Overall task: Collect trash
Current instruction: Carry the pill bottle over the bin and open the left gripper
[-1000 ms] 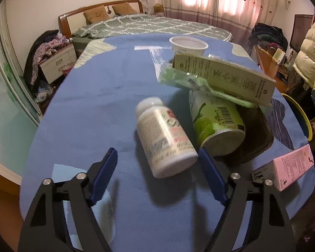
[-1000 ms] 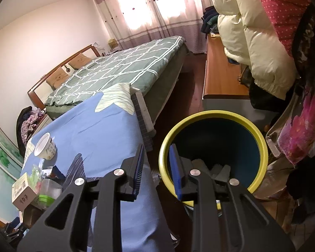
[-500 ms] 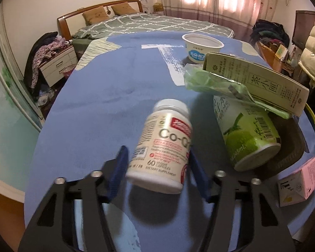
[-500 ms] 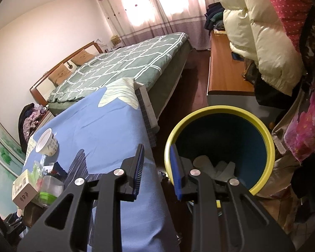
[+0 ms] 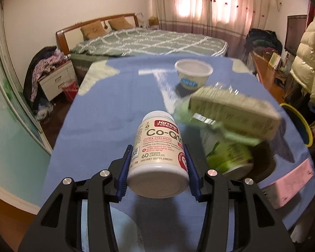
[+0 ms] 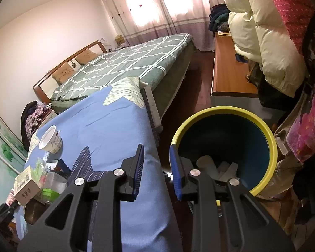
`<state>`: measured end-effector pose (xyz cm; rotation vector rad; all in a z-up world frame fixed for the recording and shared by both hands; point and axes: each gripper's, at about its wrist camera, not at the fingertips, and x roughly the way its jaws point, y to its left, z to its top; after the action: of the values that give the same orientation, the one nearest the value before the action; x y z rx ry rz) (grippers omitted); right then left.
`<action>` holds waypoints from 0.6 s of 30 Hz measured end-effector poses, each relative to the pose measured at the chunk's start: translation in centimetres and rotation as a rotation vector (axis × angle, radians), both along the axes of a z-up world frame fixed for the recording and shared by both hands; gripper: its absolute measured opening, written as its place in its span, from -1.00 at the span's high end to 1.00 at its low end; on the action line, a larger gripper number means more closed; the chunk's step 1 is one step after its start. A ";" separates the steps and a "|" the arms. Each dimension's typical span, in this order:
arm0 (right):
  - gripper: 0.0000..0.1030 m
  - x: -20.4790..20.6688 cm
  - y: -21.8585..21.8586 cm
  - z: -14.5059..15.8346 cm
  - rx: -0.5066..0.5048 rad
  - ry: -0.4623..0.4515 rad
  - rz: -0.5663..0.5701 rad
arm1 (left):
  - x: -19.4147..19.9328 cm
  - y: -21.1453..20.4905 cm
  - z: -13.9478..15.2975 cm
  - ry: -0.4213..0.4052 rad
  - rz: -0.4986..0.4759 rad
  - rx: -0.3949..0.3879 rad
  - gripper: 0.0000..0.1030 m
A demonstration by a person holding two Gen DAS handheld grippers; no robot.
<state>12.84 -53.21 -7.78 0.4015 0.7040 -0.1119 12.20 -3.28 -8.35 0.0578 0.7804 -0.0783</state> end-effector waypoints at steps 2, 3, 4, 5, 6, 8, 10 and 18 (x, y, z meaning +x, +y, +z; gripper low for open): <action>0.54 -0.1 -0.1 0.0 0.000 0.000 -0.003 | -0.4 -0.4 1.5 -0.029 -0.010 0.001 0.09; 0.54 -0.2 -0.2 0.0 0.001 -0.001 -0.005 | -0.5 -0.7 2.2 -0.043 -0.017 0.000 0.09; 0.54 -0.3 -0.3 0.0 0.002 -0.003 -0.009 | -0.7 -1.2 3.3 -0.061 -0.029 -0.003 0.09; 0.54 -0.5 -0.5 0.0 0.001 -0.006 -0.014 | -0.8 -1.6 4.0 -0.075 -0.042 -0.004 0.09; 0.54 -0.6 -0.7 0.0 -0.002 -0.008 -0.020 | -0.8 -2.1 4.7 -0.089 -0.055 -0.005 0.09; 0.54 -1.1 -1.1 -0.1 -0.008 -0.014 -0.034 | -1.1 -3.6 6.2 -0.116 -0.089 -0.005 0.09; 0.54 -1.4 -1.6 -0.1 -0.009 -0.016 -0.047 | -1.0 -5.2 7.2 -0.139 -0.126 -0.012 0.09; 0.54 -3.2 -4.5 -0.8 -0.025 -0.008 -0.121 | 1.1 -15.1 9.2 -0.153 -0.320 -0.081 0.09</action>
<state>9.66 -57.71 -8.55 0.4204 0.6698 -0.2333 13.29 -18.39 0.88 0.1105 0.6090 -0.4044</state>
